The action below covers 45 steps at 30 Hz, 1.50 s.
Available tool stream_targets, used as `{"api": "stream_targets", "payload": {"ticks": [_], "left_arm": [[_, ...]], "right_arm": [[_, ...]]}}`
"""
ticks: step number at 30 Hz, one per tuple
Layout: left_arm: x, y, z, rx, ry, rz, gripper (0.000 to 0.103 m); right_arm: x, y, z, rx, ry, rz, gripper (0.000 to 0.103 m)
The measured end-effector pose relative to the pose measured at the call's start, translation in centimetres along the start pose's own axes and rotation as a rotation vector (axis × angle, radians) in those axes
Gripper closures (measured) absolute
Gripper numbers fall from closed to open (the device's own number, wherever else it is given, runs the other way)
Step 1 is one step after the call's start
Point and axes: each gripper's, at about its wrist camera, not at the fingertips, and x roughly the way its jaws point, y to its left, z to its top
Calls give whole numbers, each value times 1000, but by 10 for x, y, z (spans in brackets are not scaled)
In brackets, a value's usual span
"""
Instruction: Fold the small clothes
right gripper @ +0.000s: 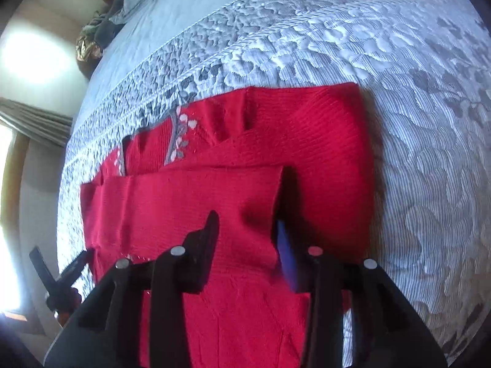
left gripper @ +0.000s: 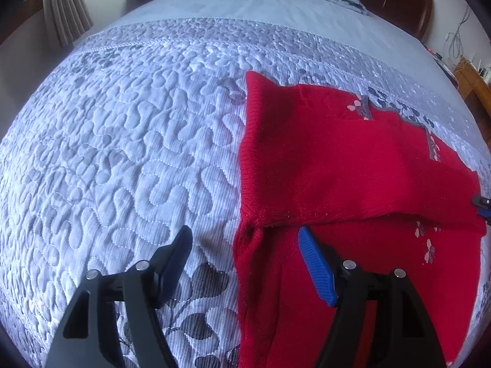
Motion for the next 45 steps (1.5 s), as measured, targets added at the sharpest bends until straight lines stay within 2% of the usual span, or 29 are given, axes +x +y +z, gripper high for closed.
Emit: {"api": "stream_targets", "payload": {"ticks": [4,5,6,7,10,13,18,21,23,25,29,31,33,34,37,40,45], "left_arm": [[-3,-16,-5,26,4,-28,31],[-7,-24,-6,41,-2,-44,31],[-12,-34,-9,62,-12,-53,31],[-14,-42,-10,81,-19,-55,31],[-17,-69,-18,109,-35,-48,31],[-4,-91,-22,137,-3,-38,31],[12,-111,-6,135,-35,93,31],[17,-116,5,103,-30,105,31],[22,-122,11,104,-34,194,31],[22,-118,15,55,-59,224,31],[23,-86,20,-115,-76,307,30],[26,-73,19,-142,-77,333,30],[28,-61,18,-174,-83,413,30],[28,-53,17,-202,-80,423,29],[28,-33,11,-265,-65,357,25],[18,-26,4,-254,-78,347,25],[0,-30,-9,-176,-59,251,26]], "right_arm": [[3,-7,0,36,4,33,68],[4,-8,0,38,6,33,78],[6,-7,0,30,17,28,92],[8,-7,-1,19,29,24,99],[3,-7,-3,22,16,61,99],[-9,-11,-4,50,7,138,100],[-38,4,5,19,-3,258,100],[-58,20,13,-20,-25,309,100],[-68,26,14,-26,-39,352,100],[-79,30,14,-31,-58,395,100],[-91,22,11,-25,-75,415,100],[-89,16,11,-22,-71,405,100],[-78,10,9,-14,-57,368,100],[-70,7,8,-6,-43,352,100],[-40,-4,1,11,9,288,100],[-22,-11,-9,15,30,257,100],[-23,-20,-13,32,18,262,100]]}}
